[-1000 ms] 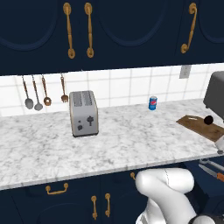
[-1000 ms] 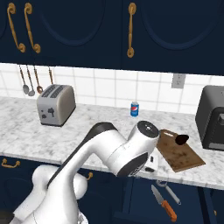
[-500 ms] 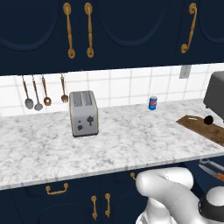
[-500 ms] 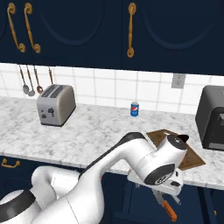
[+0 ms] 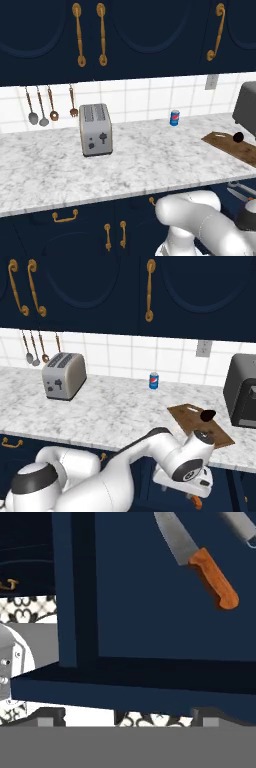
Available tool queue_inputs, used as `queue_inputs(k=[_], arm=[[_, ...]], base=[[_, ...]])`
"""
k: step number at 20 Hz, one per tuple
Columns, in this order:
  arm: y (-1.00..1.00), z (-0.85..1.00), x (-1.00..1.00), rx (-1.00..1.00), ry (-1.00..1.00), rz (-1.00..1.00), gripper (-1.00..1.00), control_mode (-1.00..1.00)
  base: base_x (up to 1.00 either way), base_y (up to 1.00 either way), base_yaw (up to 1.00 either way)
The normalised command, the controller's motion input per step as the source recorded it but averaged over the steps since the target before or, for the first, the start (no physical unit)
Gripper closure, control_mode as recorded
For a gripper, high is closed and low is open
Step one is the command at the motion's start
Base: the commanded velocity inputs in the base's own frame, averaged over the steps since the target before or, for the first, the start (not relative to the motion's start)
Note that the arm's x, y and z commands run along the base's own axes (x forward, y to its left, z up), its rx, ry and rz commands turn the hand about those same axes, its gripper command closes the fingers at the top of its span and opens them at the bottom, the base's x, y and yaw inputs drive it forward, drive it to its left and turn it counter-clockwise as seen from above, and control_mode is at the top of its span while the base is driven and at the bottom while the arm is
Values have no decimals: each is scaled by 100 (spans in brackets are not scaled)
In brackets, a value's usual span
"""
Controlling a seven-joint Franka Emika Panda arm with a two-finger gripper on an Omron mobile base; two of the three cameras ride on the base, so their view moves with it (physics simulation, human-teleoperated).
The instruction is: Place the appropriate cutting tool for cutting the avocado skin on the cutting board.
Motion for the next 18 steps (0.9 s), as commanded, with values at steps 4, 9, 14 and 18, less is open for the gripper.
queue_inputs(k=[4, 9, 14, 18], arm=[[-19, -76, 0, 0, 18, 0, -100, -100], [-14, -47, -7, 0, 6, 2, -100, -100], [1, -18, -68, 0, 3, 7, -100, -100], [4, -27, -89, 0, 11, 5, -100, -100]], base=[[0, 0, 0], [0, 0, 0], [0, 0, 0], [0, 0, 0]])
